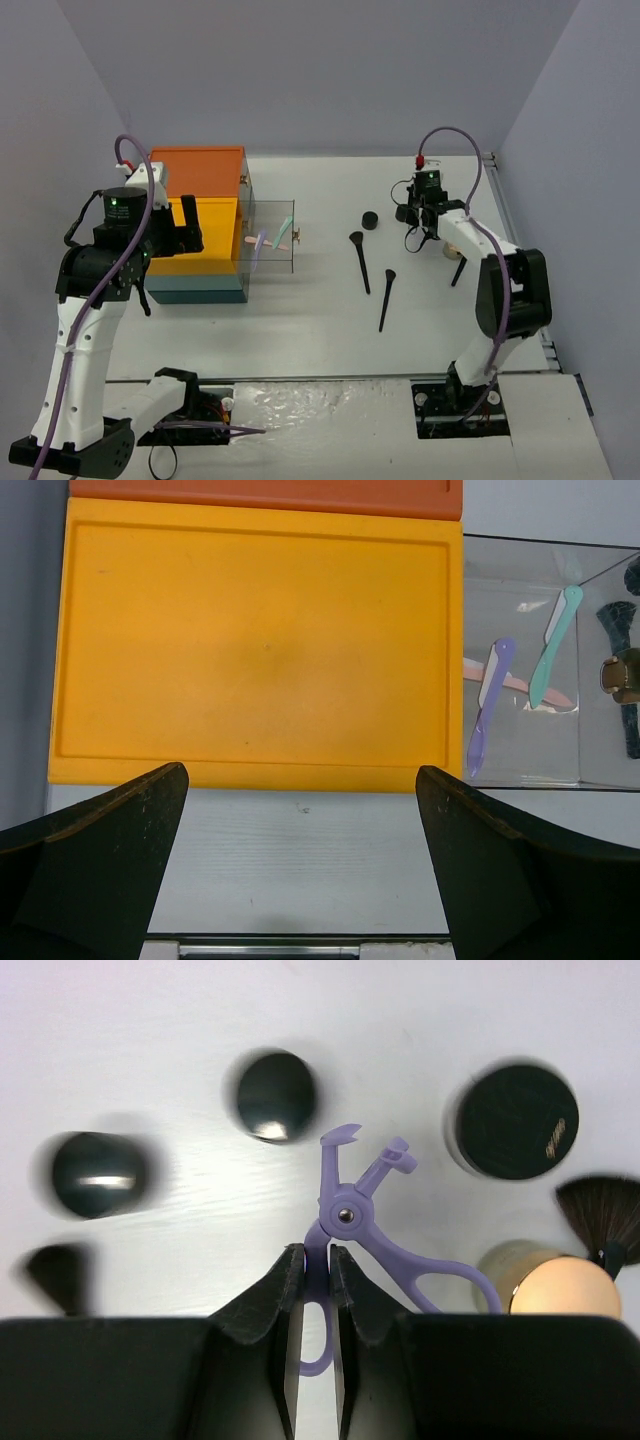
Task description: Organize the makeup
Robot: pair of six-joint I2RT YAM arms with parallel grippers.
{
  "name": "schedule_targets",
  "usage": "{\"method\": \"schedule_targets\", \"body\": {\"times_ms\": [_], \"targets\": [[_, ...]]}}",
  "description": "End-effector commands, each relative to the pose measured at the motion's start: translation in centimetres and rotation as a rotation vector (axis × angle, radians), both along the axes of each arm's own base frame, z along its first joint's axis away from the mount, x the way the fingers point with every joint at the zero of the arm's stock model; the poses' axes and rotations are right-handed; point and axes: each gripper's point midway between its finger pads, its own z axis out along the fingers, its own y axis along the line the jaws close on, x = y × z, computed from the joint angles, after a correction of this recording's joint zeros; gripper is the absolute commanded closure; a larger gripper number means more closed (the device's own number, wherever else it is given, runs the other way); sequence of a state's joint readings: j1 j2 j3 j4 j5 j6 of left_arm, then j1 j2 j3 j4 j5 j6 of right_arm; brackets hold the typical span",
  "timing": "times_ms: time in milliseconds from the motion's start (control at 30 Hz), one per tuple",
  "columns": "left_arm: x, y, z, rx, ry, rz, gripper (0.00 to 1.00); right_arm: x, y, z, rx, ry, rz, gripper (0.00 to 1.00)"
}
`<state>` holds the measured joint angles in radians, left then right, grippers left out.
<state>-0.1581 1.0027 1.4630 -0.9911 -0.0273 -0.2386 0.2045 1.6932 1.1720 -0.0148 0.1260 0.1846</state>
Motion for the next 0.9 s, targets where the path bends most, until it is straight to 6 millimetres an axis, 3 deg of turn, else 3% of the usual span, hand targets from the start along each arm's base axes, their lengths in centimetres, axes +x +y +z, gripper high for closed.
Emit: {"method": "schedule_targets", "body": {"times_ms": [0, 67, 133, 167, 267, 367, 533, 633, 767, 867], "targets": [[1.0, -0.2, 2.8, -0.011, -0.096, -0.003, 0.03, -0.6, 10.0, 15.7, 0.084, -0.330, 0.296, 1.00], [1.0, -0.2, 2.9, -0.011, -0.098, -0.003, 0.03, -2.1, 14.3, 18.5, 0.127, -0.380, 0.417, 1.00], [0.9, -0.2, 3.2, -0.014, -0.104, 0.000, 0.03, -4.5, 20.4, 21.6, 0.189, -0.428, 0.574, 1.00], [0.9, -0.1, 3.3, -0.013, -0.106, 0.002, 0.03, -5.5, 22.6, 22.6, 0.213, -0.443, 0.626, 1.00], [0.6, 0.0, 3.5, -0.013, -0.112, 0.009, 0.03, -8.4, 29.2, 24.4, 0.270, -0.463, 0.779, 1.00], [0.3, 0.1, 3.7, -0.012, -0.114, 0.014, 0.03, -9.9, 33.2, 24.4, 0.291, -0.456, 0.855, 1.00], [-0.3, 0.5, 3.6, -0.003, -0.110, 0.023, 0.03, -11.8, 37.5, 22.4, 0.317, -0.403, 0.931, 0.98], [-0.6, 0.7, 3.7, 0.004, -0.112, 0.029, 0.03, -12.3, 38.4, 20.8, 0.304, -0.374, 0.936, 0.92], [-0.5, 0.7, 3.7, 0.005, -0.112, 0.028, 0.03, -12.7, 38.3, 19.4, 0.299, -0.341, 0.922, 0.71], [-0.3, 0.5, 4.0, -0.004, -0.117, 0.023, 0.03, -13.1, 37.7, 20.4, 0.305, -0.355, 0.918, 0.57]]}}
